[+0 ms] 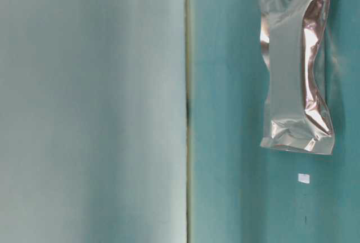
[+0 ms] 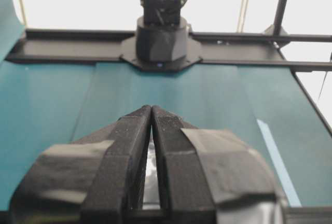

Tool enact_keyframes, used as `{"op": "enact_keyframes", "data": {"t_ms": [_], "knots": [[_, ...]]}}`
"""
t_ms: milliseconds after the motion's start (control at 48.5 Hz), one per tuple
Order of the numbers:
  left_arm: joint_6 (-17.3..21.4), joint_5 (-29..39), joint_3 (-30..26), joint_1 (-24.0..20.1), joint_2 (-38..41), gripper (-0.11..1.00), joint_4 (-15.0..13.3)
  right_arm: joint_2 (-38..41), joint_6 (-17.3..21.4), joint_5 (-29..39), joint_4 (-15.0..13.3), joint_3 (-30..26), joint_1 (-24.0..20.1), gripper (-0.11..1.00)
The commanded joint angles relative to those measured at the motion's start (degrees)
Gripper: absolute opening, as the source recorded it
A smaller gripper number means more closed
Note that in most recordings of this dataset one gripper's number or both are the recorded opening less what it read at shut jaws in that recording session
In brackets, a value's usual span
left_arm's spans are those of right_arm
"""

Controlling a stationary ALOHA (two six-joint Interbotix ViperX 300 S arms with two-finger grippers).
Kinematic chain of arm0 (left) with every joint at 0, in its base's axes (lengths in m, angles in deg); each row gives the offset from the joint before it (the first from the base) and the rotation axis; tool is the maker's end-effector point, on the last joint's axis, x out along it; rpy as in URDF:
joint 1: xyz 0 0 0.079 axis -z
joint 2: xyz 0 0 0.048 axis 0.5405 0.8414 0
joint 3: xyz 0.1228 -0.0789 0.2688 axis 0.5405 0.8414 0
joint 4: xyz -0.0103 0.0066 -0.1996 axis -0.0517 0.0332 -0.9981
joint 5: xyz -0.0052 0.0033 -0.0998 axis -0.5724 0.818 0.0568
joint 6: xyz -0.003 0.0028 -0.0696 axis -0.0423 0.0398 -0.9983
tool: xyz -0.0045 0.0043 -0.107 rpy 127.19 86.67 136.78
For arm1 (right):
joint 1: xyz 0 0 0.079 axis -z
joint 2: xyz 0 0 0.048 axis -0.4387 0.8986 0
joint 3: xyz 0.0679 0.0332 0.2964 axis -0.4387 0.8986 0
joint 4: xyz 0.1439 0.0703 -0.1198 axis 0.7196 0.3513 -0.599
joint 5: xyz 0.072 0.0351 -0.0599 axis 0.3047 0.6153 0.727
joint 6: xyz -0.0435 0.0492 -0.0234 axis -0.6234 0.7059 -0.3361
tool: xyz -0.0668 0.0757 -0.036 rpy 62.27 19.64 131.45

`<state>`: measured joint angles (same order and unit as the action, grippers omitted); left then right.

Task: Hand over the silver zip bag and make it stand upright.
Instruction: 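Move the right gripper toward the right edge of the silver foil bag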

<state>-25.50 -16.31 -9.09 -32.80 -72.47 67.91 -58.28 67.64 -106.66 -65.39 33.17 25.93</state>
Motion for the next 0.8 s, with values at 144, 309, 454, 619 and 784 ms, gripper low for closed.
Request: {"op": "enact_keyframes", "data": {"t_ms": [144,309,454,619,784], "knots": [[0.62,2.99,-6.33,0.70,5.01,-0.01,0.44,3.43,6.06,4.66,17.67,-4.75,2.29,0.00],[1.23,8.44,-10.02,0.97,7.91,-0.01,0.44,7.29,10.90,11.95,31.46,-6.24,4.83,0.00],[2.90,8.53,-11.43,1.05,8.79,-0.01,0.44,11.16,15.21,13.01,38.76,-5.19,5.01,0.00],[3.16,8.96,-11.43,0.97,8.88,-0.01,0.44,14.94,21.97,10.72,46.49,-1.93,4.75,0.00],[3.16,9.05,-11.43,0.97,8.79,-0.01,0.44,18.72,27.16,9.40,48.16,1.41,2.64,0.00]]}}
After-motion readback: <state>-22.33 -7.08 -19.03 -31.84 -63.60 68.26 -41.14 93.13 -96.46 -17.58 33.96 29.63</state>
